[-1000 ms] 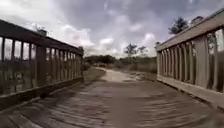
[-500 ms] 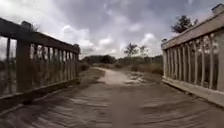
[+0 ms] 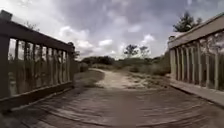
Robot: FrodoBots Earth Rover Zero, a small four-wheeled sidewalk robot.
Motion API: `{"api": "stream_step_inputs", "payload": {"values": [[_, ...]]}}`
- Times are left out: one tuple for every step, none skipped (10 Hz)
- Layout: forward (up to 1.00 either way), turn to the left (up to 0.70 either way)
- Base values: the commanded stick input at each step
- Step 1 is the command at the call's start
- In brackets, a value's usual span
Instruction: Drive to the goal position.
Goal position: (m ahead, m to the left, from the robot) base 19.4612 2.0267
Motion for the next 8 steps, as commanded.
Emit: {"api": "stream_step_inputs", "payload": {"values": [[0.70, 0.00], [0.70, 0.00], [0.70, 0.00], [0.70, 0.00], [0.70, 0.00], [0.70, 0.00], [0.70, 0.00], [0.70, 0.00]]}}
